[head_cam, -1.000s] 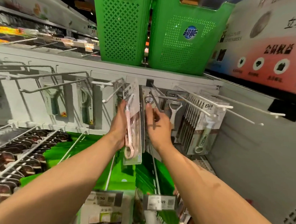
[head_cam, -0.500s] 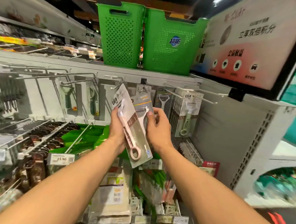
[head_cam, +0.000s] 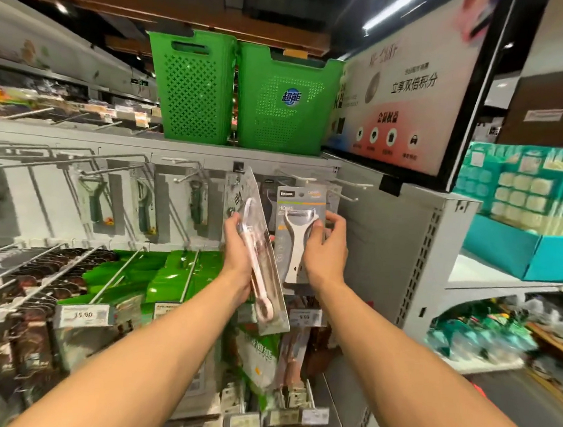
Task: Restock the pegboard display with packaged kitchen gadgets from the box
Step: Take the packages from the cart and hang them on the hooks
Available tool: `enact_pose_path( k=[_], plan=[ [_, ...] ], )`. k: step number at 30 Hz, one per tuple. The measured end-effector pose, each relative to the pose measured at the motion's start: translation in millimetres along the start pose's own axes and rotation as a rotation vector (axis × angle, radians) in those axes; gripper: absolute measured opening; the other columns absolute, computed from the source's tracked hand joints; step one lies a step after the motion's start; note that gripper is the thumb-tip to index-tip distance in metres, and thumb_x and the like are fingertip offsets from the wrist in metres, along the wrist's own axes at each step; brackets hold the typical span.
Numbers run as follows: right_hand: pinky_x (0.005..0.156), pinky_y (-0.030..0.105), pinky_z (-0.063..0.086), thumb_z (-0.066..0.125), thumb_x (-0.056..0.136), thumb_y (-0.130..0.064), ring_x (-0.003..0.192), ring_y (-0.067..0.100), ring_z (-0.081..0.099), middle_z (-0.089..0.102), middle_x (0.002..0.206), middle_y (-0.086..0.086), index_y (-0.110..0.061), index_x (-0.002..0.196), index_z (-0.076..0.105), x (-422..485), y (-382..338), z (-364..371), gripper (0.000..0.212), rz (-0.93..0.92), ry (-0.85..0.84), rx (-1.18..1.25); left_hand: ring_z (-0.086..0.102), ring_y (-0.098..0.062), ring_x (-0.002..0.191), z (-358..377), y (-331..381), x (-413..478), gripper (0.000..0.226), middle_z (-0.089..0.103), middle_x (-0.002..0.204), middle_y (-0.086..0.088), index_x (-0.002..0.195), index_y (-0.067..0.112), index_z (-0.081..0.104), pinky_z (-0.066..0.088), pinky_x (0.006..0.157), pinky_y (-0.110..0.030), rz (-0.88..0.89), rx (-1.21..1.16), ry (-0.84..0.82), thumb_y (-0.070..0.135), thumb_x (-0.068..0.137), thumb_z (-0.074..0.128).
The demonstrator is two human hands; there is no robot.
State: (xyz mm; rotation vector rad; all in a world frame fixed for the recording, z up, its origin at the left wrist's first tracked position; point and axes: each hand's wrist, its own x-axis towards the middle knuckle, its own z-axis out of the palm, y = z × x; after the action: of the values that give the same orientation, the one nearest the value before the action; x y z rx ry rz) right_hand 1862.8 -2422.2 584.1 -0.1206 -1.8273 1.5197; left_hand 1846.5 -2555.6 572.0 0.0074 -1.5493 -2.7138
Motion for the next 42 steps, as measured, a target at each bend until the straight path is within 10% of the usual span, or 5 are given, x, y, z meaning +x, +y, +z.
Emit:
enact_pose_path(
  k=[11,16,20,30,42],
  plan=[
    [0.073,0.053,0.058,0.047,0.103,-0.022,0.074,0.027,0.067,0.069,0.085,0.006,-0.042,0.116,0.044,21.2,3.2,2.2,0.024,-0.007,-0.024,-0.041,0.073,-0.045,0.103,5.6,-17.3,24.3,0.081,0.079,0.102,-0.017,0.103,0.024,0.080,0.052,0.103,-0.065,0.116,0.160,0.120,0.091,0.070,0.049],
    [0.075,0.054,0.057,0.044,0.106,-0.023,0.074,0.030,0.066,0.066,0.078,0.001,-0.043,0.112,0.048,28.1,11.6,9.7,0.021,-0.009,-0.020,-0.091,0.071,-0.022,0.092,10.0,-18.3,12.1,0.060,0.078,0.093,-0.001,0.099,0.026,0.074,0.052,0.083,-0.034,0.246,0.288,0.169,0.077,0.090,0.045],
    [0.083,0.047,0.056,0.044,0.107,-0.020,0.084,0.027,0.067,0.068,0.089,-0.001,-0.037,0.116,0.054,34.1,17.2,13.6,0.022,-0.002,-0.023,-0.086,0.064,-0.012,0.086,12.3,-27.6,14.2,0.037,0.071,0.090,0.005,0.090,0.028,0.064,0.046,0.079,-0.030,0.349,0.387,0.182,0.052,0.108,0.044],
    [0.104,0.026,0.040,0.066,0.098,-0.030,0.124,0.012,0.053,0.062,0.137,-0.004,-0.028,0.139,0.054,65.5,49.4,46.8,0.042,-0.066,-0.108,-0.091,0.073,-0.030,0.095,6.7,-26.9,72.6,0.081,0.080,0.092,-0.004,0.099,0.022,0.078,0.055,0.098,-0.046,0.191,0.317,0.222,0.088,0.071,0.041],
    [0.090,0.005,0.036,0.066,0.098,-0.017,0.110,0.014,0.059,0.067,0.124,0.000,-0.017,0.141,0.056,138.4,84.9,123.8,0.045,0.031,-0.113,-0.195,0.067,-0.025,0.108,-1.3,-21.0,175.7,0.079,0.075,0.111,-0.001,0.113,0.030,0.074,0.050,0.104,-0.039,0.128,0.371,0.214,0.092,0.080,0.039]
  ],
)
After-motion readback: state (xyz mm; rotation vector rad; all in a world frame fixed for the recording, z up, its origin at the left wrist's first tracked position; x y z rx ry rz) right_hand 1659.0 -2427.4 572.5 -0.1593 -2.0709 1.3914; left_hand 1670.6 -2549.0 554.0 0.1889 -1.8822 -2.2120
